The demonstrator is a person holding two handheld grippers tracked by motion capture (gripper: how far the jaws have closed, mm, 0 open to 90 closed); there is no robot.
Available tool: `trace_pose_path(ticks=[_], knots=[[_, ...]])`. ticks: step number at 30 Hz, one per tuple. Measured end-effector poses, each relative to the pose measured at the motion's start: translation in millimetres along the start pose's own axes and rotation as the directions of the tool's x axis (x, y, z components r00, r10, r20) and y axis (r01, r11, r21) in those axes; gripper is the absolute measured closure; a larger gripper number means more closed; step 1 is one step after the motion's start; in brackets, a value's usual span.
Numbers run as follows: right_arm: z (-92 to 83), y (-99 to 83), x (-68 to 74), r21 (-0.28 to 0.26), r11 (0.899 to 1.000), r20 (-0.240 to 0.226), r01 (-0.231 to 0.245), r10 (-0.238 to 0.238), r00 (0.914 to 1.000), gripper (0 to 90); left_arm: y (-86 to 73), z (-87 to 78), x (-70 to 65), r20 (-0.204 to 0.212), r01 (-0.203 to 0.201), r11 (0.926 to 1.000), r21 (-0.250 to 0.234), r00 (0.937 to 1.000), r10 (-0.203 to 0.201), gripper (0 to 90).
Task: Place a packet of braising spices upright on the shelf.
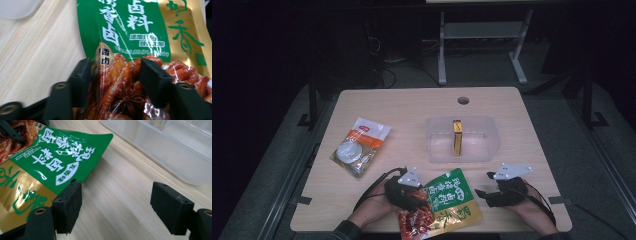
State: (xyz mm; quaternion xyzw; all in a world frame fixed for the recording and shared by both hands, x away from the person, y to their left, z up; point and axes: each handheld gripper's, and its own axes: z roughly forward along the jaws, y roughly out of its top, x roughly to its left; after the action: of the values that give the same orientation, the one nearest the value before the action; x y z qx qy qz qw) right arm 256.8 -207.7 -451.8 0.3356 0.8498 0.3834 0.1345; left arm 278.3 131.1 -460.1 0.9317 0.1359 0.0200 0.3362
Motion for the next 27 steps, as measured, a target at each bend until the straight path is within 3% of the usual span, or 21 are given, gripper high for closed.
trace_pose_path(ticks=[3,8,10,13,17,20,24,27], knots=[[-0.3,0.1,-0.4,-0.002,1.0,0.003,0.002,-0.002,1.0,25.1,2.7,-0.5,-2.5,-0.012,-0.029,0.9992,0.026,0.9995,0.029,56.4],[-1.0,0.2,-1.4,-0.005,1.0,0.007,-0.006,0.006,1.0,25.1,6.5,-0.2,-4.2,-0.027,0.002,0.999,0.044,0.9996,-0.001,72.6],[-1.2,0.3,-1.6,-0.005,1.0,0.009,-0.01,0.01,0.9999,25.1,8.0,-0.6,-3.5,-0.027,-0.009,0.998,0.062,0.9996,0.011,79.5],[-1.2,0.2,-1.6,-0.005,1.0,0.009,-0.01,0.01,0.9999,25.1,8.3,-0.3,-2.5,-0.022,0.011,0.9981,0.061,0.9997,-0.01,83.5],[-1.5,0.2,-2.2,-0.006,1.0,0.011,-0.013,0.014,0.9998,24.4,5.2,-0.6,0.5,0.0,0.063,0.9978,0.018,0.998,-0.063,87.4],[-2.1,0.3,-3.1,-0.013,1.0,0.019,-0.024,0.024,0.9995,23.6,3.7,-3.0,3.4,0.014,0.071,0.9975,0.008,0.9974,-0.071,88.7],[-4.8,0.7,-5.2,-0.03,0.999,0.027,-0.033,0.034,0.9991,23.6,1.3,-9.0,6.3,0.023,0.104,0.9938,-0.038,0.9944,-0.104,89.3],[-6.4,0.9,-6.6,-0.043,0.998,0.021,-0.051,0.052,0.9984,23.7,0.1,-18.8,9.1,0.023,0.134,0.9858,-0.102,0.991,-0.132,89.3]])
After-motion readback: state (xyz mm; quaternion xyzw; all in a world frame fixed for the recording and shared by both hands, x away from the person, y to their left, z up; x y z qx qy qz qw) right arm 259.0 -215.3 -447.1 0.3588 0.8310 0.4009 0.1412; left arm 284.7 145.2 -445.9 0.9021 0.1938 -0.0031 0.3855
